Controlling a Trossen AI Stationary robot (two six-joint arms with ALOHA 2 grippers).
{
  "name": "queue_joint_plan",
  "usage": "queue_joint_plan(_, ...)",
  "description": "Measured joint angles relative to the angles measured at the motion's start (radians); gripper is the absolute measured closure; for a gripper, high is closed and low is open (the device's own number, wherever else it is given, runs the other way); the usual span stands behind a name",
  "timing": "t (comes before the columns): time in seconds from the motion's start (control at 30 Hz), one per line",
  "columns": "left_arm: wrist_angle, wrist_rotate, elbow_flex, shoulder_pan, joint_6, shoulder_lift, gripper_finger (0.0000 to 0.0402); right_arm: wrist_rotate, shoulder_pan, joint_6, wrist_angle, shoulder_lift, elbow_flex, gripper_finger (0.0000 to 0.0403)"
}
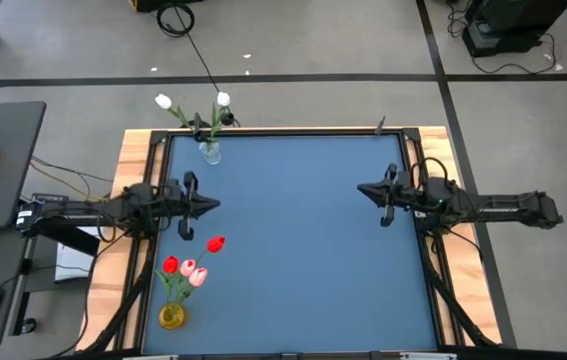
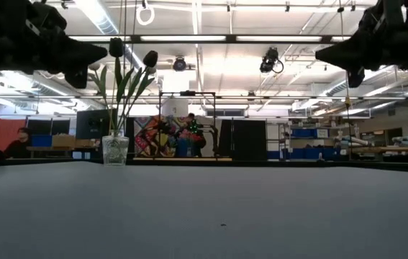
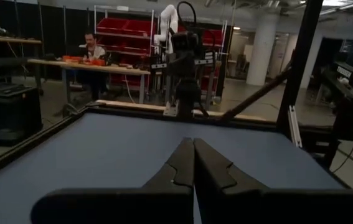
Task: Sort flowers into vase by color
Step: Return to Home Position
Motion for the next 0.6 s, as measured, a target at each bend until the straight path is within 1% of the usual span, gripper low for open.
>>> queue_joint_plan(0.13,0.029,0.012,-0.039,0.0,-0.001,-0.002,0.0397,0.007,0.0,0.012,-0.001,-0.025,-0.027,0.0391)
queue_joint_plan(0.23,0.008,0.017,-0.039,0.0,0.013,-0.006,0.0397,0.026,-0.001,0.029,-0.001,-0.056,-0.06,0.0391)
queue_joint_plan(0.47,-0.001,0.019,-0.039,0.008,0.04,-0.007,0.0397,0.019,-0.018,0.044,0.006,-0.155,-0.126,0.0391)
queue_joint_plan(0.6,-0.003,0.019,-0.039,0.035,0.039,-0.03,0.0397,0.018,-0.029,0.04,-0.018,-0.202,-0.128,0.0391)
